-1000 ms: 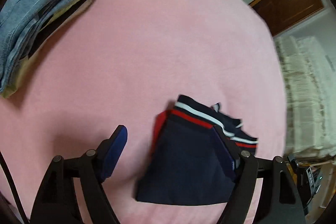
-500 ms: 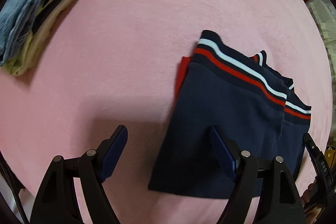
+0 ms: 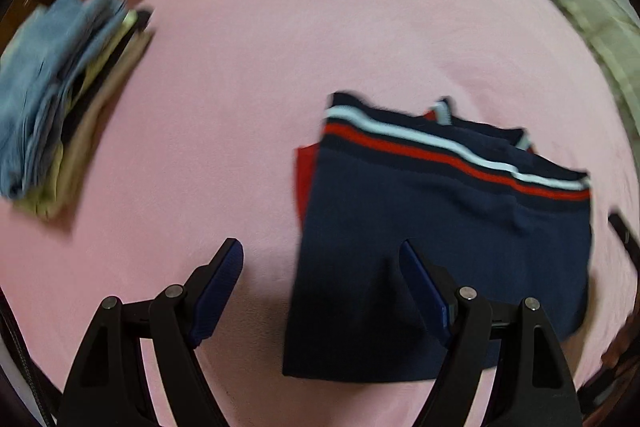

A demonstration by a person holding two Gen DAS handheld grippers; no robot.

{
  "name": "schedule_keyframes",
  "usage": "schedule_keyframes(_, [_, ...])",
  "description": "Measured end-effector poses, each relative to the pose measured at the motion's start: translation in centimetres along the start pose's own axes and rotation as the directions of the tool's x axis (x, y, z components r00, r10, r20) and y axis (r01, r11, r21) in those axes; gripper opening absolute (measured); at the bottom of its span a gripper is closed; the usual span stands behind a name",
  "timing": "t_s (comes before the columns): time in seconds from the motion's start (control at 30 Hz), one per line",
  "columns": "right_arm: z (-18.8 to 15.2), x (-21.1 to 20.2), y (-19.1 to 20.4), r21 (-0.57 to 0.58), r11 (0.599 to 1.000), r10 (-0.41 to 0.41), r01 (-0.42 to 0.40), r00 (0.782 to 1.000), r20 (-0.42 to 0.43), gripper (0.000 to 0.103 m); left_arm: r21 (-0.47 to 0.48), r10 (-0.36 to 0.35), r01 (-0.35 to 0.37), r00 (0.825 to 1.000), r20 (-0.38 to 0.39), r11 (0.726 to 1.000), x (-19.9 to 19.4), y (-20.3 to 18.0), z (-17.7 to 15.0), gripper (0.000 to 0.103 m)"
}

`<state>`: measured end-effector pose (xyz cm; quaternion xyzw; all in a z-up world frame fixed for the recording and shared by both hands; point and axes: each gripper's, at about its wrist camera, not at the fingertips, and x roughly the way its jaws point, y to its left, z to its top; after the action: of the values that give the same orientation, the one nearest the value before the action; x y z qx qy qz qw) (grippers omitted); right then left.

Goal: Fold large clothes
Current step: 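Press the folded jacket flat with the right tool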

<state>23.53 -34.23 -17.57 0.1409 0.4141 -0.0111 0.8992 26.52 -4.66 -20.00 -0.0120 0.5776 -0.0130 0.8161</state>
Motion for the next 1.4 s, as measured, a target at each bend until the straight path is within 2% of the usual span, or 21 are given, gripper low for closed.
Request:
schedule_keyframes(0.07, [0.5,-0.8,1.2,-0.027,0.999,0.047,-0.047,0.999,0.024,0.024,0.051,-0.060,0.059,0.998,0.013,0.997,-0.5,-1.1,-0.2,0.079])
schedule_keyframes(0.13, [0.4,-0.4,2.7,-0.048,0.985,0.166,-0.167,0.986,-0.026,0.026,0.092,-0.137,0.134,0.990,0.017,0.987,-0.5,-2.1,-0.1,0.077])
schedule_keyframes(0.2, [-0.3,1.0,4.0,-0.037,0.953,0.298,-0.302,0.950,-0.097,0.026,0.124,-0.210,0.208,0.978,-0.001,0.970,0.6,-3.9,0.2,0.062])
schedule_keyframes(0.23, [-0.8,2.0,4.6,-0.016,0.935,0.348,-0.353,0.928,-0.131,0.025,0.135,-0.225,0.226,0.974,-0.022,0.965,1.5,-4.9,0.4,0.046])
schedule_keyframes(0.27, [-1.3,2.9,5.1,-0.002,0.927,0.371,-0.376,0.915,-0.156,0.016,0.144,-0.228,0.232,0.973,-0.043,0.962,2.6,-6.4,0.7,0.032])
schedule_keyframes(0.3, [-1.9,4.0,5.7,0.009,0.922,0.381,-0.387,0.904,-0.193,0.006,0.155,-0.234,0.242,0.970,-0.068,0.958,3.5,-7.8,0.9,0.028])
schedule_keyframes(0.37, [-2.9,6.2,6.5,0.024,0.926,0.370,-0.377,0.889,-0.269,0.005,0.159,-0.256,0.267,0.963,-0.090,0.950,4.7,-8.7,1.4,0.023])
schedule_keyframes(0.5, [-3.3,8.0,6.9,0.029,0.922,0.381,-0.387,0.886,-0.265,0.005,0.139,-0.305,0.319,0.946,-0.109,0.938,6.5,-9.1,2.8,0.023])
schedule_keyframes(0.6, [-2.7,9.3,6.5,0.096,0.914,0.405,-0.393,0.879,-0.252,0.001,0.089,-0.299,0.308,0.949,-0.100,0.947,8.0,-9.3,3.8,0.023])
schedule_keyframes(0.7, [-2.0,10.2,6.4,0.057,0.954,0.300,-0.295,0.924,-0.236,0.000,0.020,-0.298,0.300,0.952,-0.069,0.954,8.4,-8.5,4.1,0.011])
schedule_keyframes(0.8, [-1.5,9.5,4.9,0.048,0.973,0.233,-0.227,0.953,-0.193,0.000,-0.005,-0.300,0.300,0.953,-0.041,0.954,8.7,-7.2,3.9,0.004])
schedule_keyframes(0.9, [-1.2,8.4,1.5,0.082,0.987,0.151,-0.140,0.977,-0.151,0.000,-0.015,-0.248,0.248,0.969,0.025,0.969,7.8,-4.9,3.1,0.003])
schedule_keyframes(0.93, [-1.3,7.8,-0.1,0.114,0.983,0.158,-0.143,0.977,-0.140,0.000,-0.021,-0.231,0.232,0.972,0.049,0.972,7.5,-4.3,3.0,0.002])
schedule_keyframes(1.03, [-1.3,6.0,-1.9,0.119,0.989,0.102,-0.089,0.989,-0.105,0.000,-0.051,-0.056,0.063,0.991,0.118,0.997,6.4,-2.1,2.7,0.002])
schedule_keyframes(1.1, [-1.5,4.2,-1.6,0.098,0.994,0.046,-0.040,0.997,-0.060,0.000,-0.063,-0.030,0.038,0.992,0.126,0.997,5.6,-0.8,2.4,0.003])
schedule_keyframes(1.17, [-1.6,2.4,-1.0,0.097,0.995,-0.010,0.013,0.999,-0.038,0.004,-0.068,-0.062,0.070,0.992,0.113,0.995,4.3,0.0,1.4,0.004])
schedule_keyframes(1.2, [-1.7,1.6,-0.9,0.094,0.995,0.020,-0.017,0.999,-0.026,0.004,-0.058,-0.095,0.101,0.990,0.100,0.993,3.7,0.2,0.8,0.004])
schedule_keyframes(1.27, [-2.4,0.1,0.1,0.103,0.980,0.173,-0.170,0.985,-0.024,0.004,-0.017,-0.174,0.175,0.983,0.058,0.984,2.8,-0.2,-1.0,0.007])
schedule_keyframes(1.33, [-3.8,0.3,1.9,0.134,0.940,0.328,-0.314,0.940,-0.097,0.004,0.020,-0.217,0.216,0.976,0.027,0.976,2.9,-1.8,-2.4,0.008])
schedule_keyframes(1.37, [-4.9,0.8,3.2,0.134,0.926,0.371,-0.353,0.917,-0.148,0.004,0.035,-0.220,0.220,0.975,0.012,0.975,3.2,-2.7,-3.2,0.009])
schedule_keyframes(1.4, [-5.5,1.2,4.2,0.116,0.926,0.375,-0.359,0.909,-0.181,0.004,0.055,-0.192,0.191,0.981,-0.001,0.980,3.7,-3.6,-4.2,0.009])
